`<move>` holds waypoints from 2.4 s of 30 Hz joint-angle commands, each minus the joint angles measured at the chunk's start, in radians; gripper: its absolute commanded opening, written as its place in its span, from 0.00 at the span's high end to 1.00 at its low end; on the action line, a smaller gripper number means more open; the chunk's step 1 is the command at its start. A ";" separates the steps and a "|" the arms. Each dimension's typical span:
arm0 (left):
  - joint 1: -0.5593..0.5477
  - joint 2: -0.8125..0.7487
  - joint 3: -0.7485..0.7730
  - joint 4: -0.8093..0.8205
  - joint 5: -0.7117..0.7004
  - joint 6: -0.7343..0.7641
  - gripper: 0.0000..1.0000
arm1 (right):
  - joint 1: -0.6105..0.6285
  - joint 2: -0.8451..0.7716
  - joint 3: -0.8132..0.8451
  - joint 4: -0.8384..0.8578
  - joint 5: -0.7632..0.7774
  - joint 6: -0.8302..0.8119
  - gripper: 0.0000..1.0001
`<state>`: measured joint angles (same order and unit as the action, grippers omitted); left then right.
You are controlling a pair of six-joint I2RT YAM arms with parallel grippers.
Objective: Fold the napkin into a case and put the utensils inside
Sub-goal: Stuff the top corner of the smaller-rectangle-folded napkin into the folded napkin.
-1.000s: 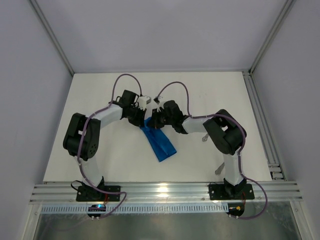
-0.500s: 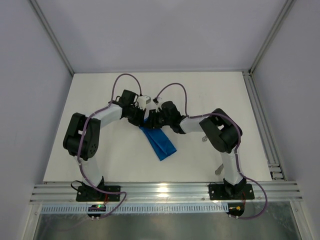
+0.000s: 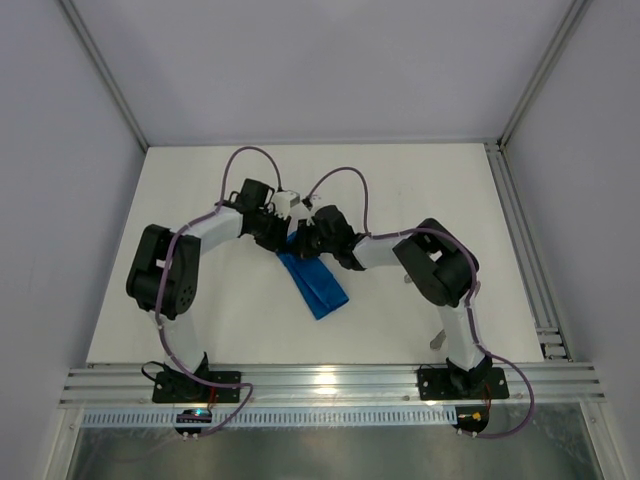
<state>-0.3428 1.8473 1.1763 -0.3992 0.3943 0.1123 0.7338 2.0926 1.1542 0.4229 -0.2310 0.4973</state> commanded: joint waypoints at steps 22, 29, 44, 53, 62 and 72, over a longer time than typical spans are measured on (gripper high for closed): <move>0.057 -0.059 0.054 -0.070 0.070 0.064 0.70 | -0.047 -0.065 -0.111 0.238 -0.076 0.057 0.96; 0.027 -0.051 0.077 -0.078 0.066 0.095 0.58 | -0.054 -0.049 -0.085 0.217 -0.128 0.049 0.91; 0.025 0.053 0.106 -0.069 0.003 0.084 0.87 | -0.077 -0.080 -0.109 0.174 -0.120 0.052 0.79; 0.025 0.056 0.108 -0.067 -0.002 0.081 0.87 | -0.077 -0.108 -0.108 0.168 -0.126 0.040 0.95; 0.025 0.046 0.108 -0.073 0.003 0.081 0.87 | -0.106 -0.123 -0.122 0.171 -0.182 0.029 0.96; -0.008 -0.033 0.103 -0.096 0.085 0.093 0.62 | -0.111 -0.088 -0.106 0.137 -0.208 0.012 0.96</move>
<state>-0.3260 1.8854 1.2495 -0.4847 0.4500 0.1925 0.6243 2.0129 1.0378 0.5415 -0.4149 0.5243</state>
